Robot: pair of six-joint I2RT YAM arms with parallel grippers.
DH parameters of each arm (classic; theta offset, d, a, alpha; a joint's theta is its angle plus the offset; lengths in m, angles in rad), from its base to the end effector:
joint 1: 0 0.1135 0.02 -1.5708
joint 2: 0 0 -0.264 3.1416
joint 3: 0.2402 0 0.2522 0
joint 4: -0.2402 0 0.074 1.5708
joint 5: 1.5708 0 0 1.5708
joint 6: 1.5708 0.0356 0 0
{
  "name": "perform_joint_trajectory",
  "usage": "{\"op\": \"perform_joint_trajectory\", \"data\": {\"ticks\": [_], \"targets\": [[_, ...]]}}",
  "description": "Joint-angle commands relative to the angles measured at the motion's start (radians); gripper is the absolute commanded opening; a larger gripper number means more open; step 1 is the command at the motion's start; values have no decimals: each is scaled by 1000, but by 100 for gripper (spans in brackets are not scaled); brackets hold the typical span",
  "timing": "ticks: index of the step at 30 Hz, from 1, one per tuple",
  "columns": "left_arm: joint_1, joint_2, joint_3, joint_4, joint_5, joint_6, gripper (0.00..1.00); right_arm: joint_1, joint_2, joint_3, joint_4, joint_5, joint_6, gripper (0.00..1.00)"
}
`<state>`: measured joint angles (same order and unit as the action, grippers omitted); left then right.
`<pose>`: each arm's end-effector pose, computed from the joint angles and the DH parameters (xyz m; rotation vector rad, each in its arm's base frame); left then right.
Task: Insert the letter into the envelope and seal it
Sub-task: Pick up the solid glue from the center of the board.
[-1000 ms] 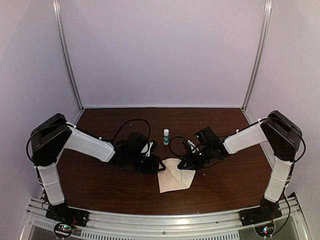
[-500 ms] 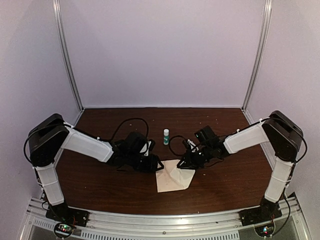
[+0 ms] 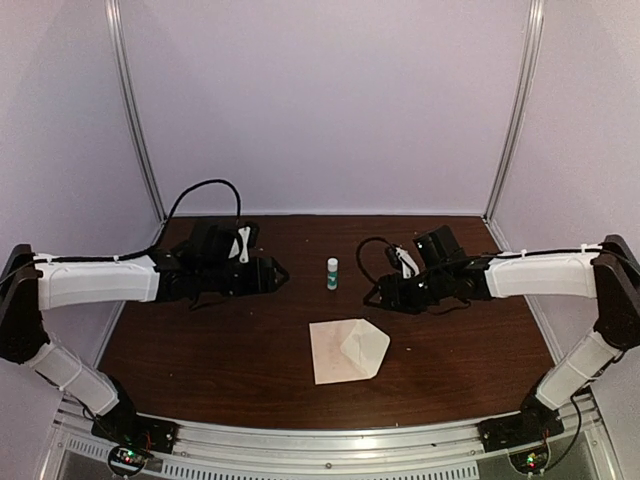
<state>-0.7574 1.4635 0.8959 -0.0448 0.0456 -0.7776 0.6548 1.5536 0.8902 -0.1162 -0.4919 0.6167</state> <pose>0.2315 -0.2212 0.2319 0.0041 2.3345 -0.8805 0.2439 0.2084 0.1998 -0.3154 2.5411 1.1459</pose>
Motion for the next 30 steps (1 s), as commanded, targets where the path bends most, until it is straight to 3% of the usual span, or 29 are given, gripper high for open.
{"op": "perform_joint_trajectory", "data": {"ticks": [1, 6, 10, 13, 19, 30], "targets": [[116, -53, 71, -130, 50, 155, 73, -4, -89, 45, -98, 136, -88, 68], [317, -40, 253, -268, 157, 361, 75, 1, -134, 107, -122, 211, -155, 77], [442, -23, 359, -305, 163, 482, 75, 11, -90, 195, -155, 268, -157, 77], [517, -38, 356, -280, 149, 514, 75, 30, -17, 284, -183, 306, -138, 76], [535, -88, 264, -237, 0, 575, 75, 71, 140, 440, -222, 378, -97, 72], [535, -137, 233, -239, 13, 559, 75, 106, 460, 723, -265, 397, -88, 68]]}}
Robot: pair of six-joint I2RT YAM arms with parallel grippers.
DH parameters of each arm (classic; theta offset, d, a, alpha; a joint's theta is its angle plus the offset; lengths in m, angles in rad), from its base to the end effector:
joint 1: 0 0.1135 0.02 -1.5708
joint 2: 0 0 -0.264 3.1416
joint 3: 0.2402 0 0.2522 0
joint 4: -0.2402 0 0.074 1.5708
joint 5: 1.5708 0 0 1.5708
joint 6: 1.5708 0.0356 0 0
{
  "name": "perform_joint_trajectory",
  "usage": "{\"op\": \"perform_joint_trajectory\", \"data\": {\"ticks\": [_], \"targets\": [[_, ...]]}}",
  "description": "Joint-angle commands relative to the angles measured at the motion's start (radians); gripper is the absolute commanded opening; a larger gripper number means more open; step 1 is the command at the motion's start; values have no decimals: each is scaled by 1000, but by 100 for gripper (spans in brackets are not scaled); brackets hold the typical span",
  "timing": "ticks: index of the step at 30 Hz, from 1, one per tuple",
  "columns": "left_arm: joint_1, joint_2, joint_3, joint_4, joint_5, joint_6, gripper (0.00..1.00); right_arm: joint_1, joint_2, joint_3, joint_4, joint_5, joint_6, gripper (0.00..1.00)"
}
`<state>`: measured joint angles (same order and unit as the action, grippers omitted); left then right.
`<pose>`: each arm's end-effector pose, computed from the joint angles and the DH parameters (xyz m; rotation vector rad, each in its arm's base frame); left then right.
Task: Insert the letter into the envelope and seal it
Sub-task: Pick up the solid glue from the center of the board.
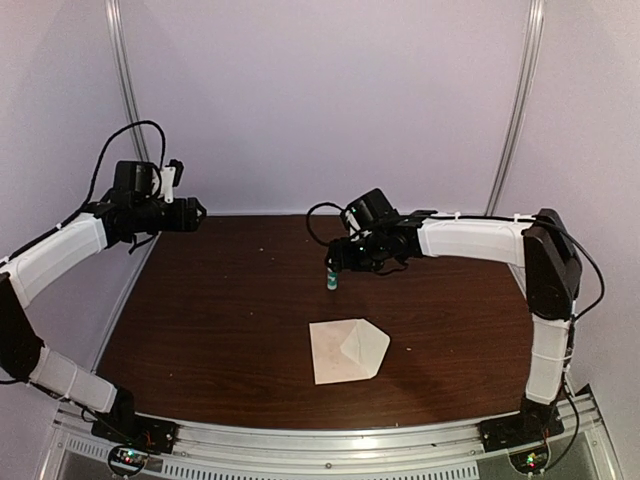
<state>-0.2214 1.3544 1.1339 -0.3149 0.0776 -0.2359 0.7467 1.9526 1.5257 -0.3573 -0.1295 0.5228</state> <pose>0.3015 -0.0707 0.3204 0.0316 2.1243 -0.3545 0.3224 0.3046 0.2345 -0.3434 2.4578 0.7399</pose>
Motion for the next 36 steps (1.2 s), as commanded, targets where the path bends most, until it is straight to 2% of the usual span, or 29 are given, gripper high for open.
{"op": "perform_joint_trajectory", "data": {"ticks": [1, 8, 13, 19, 29, 32, 36], "targets": [[-1, -25, 0, 28, -13, 18, 75, 15, 83, 109, -28, 50, 5, 68], [-1, -24, 5, 21, -5, 17, 75, 21, 220, 258, -96, 198, -24, 62], [-1, -22, 4, 20, -3, 15, 75, 23, 246, 277, -85, 205, -34, 51], [-1, -13, 4, 20, 10, 12, 76, 23, 267, 278, -81, 210, -41, 33], [-1, -22, 0, 22, 12, 3, 75, 23, 264, 277, -61, 181, -43, 20], [-1, -102, -72, 117, 32, -5, 75, 22, 221, 266, -41, 144, -68, 16], [-3, -211, -190, 299, 216, 9, 75, 23, 126, 231, -5, 46, -109, 15]]}}
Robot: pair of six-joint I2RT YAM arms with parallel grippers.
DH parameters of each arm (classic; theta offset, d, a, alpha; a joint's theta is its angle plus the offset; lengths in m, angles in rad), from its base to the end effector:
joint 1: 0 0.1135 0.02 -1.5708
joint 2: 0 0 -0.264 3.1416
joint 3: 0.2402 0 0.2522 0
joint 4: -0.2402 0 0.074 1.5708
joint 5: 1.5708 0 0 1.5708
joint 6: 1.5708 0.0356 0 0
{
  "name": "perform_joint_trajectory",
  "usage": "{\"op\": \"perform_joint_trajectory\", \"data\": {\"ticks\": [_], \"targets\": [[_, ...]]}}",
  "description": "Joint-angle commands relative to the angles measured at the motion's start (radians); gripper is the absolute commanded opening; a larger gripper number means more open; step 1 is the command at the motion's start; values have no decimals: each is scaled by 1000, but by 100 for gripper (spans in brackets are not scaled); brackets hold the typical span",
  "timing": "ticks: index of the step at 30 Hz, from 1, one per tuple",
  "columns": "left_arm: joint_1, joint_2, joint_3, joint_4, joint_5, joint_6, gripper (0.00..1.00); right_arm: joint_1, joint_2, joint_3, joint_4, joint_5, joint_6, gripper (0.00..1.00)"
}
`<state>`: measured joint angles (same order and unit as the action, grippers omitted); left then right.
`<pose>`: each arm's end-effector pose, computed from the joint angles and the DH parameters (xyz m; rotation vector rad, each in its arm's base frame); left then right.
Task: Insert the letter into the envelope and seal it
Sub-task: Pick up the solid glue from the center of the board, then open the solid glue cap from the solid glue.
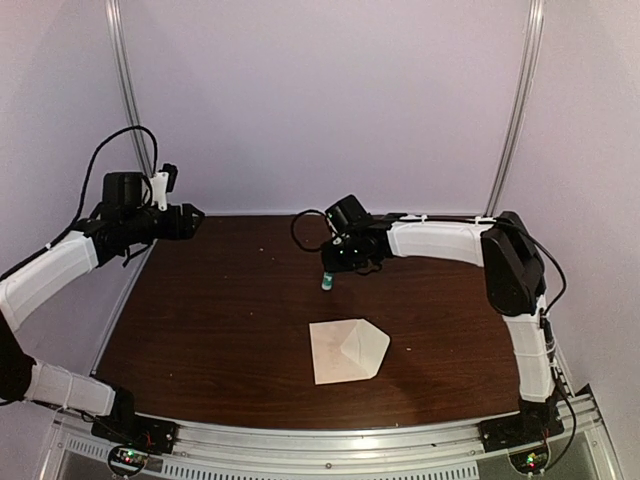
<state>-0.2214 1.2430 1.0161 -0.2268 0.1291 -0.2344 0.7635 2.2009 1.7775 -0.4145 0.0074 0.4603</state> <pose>0.2775 -0.0672 0.3189 0.0693 2.0446 -0.4173 0.3591 0.3434 0.1994 -0.3716 2.4561 0.5401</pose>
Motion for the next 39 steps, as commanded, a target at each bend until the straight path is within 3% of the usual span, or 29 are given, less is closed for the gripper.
{"op": "perform_joint_trajectory", "data": {"ticks": [1, 4, 8, 15, 28, 33, 39], "targets": [[-3, -108, -89, 257, 213, 9, 75, 6, -148, -33, 57, -115, -54, 15], [-13, -85, -98, 309, 363, 8, 75, 7, -231, -72, 78, -233, -65, 15], [-63, -19, -80, 333, 549, 15, 75, 7, -328, -135, 159, -509, -61, 15], [-237, -5, -73, 298, 578, 110, 75, 19, -426, -228, 370, -831, 77, 15], [-344, 100, -41, 265, 644, 120, 69, 56, -390, -173, 356, -877, 57, 16], [-358, 124, -32, 257, 652, 120, 57, 58, -386, -184, 362, -882, 61, 16], [-366, 140, -25, 251, 650, 119, 30, 62, -383, -185, 354, -869, 52, 16]]}}
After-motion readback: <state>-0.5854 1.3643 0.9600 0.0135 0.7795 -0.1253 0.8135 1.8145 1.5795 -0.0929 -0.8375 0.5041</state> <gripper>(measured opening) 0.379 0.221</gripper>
